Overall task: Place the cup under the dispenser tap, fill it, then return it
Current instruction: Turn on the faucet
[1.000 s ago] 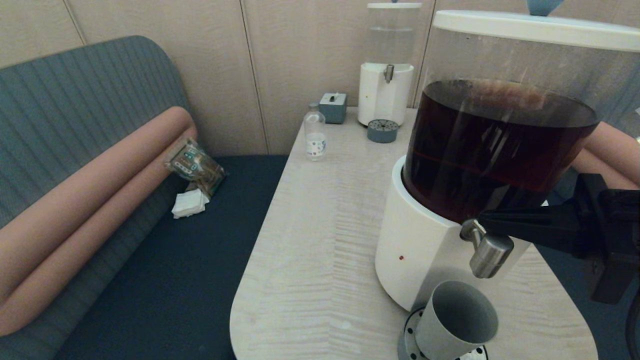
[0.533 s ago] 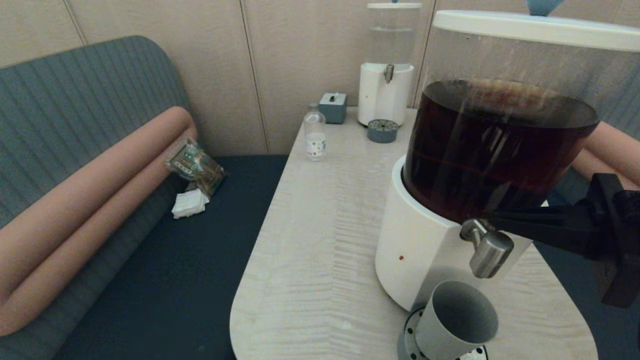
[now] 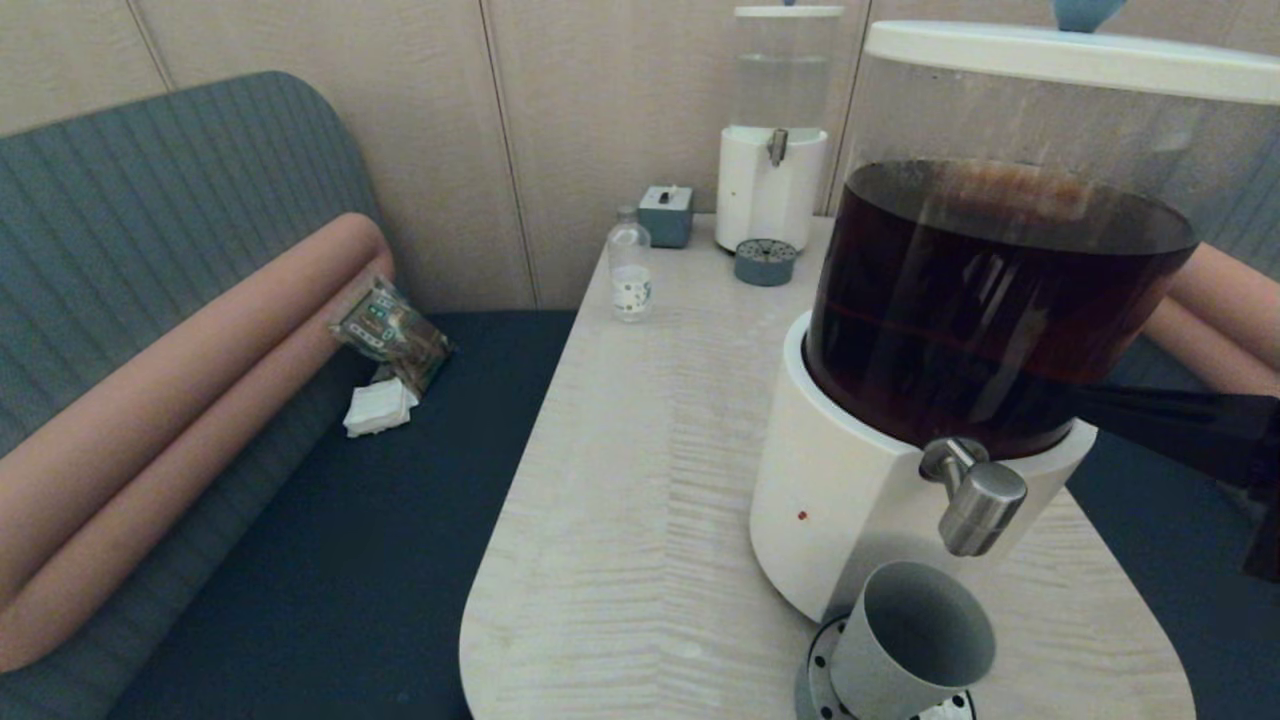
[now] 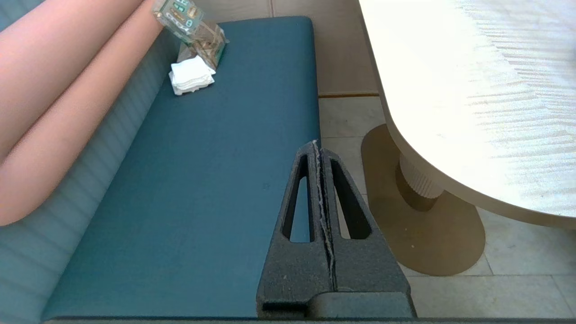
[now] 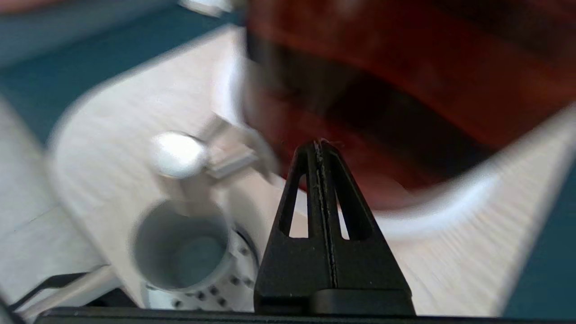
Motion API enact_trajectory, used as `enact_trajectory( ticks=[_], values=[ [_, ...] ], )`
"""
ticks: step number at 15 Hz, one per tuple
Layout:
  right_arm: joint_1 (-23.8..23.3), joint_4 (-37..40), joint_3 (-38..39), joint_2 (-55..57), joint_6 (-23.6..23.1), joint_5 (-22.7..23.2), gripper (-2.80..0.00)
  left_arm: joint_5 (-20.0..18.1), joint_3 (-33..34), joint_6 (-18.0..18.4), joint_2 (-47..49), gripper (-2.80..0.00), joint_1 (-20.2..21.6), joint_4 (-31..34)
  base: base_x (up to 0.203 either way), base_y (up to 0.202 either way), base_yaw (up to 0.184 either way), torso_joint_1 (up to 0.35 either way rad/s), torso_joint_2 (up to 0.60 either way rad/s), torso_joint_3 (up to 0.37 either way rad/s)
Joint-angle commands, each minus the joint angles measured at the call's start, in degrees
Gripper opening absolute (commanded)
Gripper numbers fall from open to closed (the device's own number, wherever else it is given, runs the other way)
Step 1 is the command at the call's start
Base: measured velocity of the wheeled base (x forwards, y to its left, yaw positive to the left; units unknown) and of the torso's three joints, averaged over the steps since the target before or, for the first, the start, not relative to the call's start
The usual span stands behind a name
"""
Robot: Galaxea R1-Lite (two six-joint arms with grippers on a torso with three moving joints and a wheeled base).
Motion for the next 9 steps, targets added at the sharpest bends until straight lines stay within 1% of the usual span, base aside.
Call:
enact_trajectory(
  ticks=[1,5,7,9],
  values=[
    [0.2,3.3,-0.8,-0.7,0.0,-2.4,-2.80,0.0,0.0,0.0,0.1,-2.80,0.0,0.1,0.000,0.000,0.000,0.000,0.00,0.000],
    [1.0,10.9,-7.4,2.4,0.2,-3.0,-2.80,0.1,0.0,0.0,0.1,-2.80,0.0,0.1,0.000,0.000,0.000,0.000,0.00,0.000],
    [2.4,12.2,-11.5,4.8,0.3,-4.7,-2.80,0.0,0.0,0.0,0.1,-2.80,0.0,0.0,0.000,0.000,0.000,0.000,0.00,0.000],
    [4.5,12.5,-13.5,6.9,0.2,-6.3,-2.80,0.0,0.0,0.0,0.1,-2.80,0.0,0.1,0.000,0.000,0.000,0.000,0.00,0.000]
  ],
)
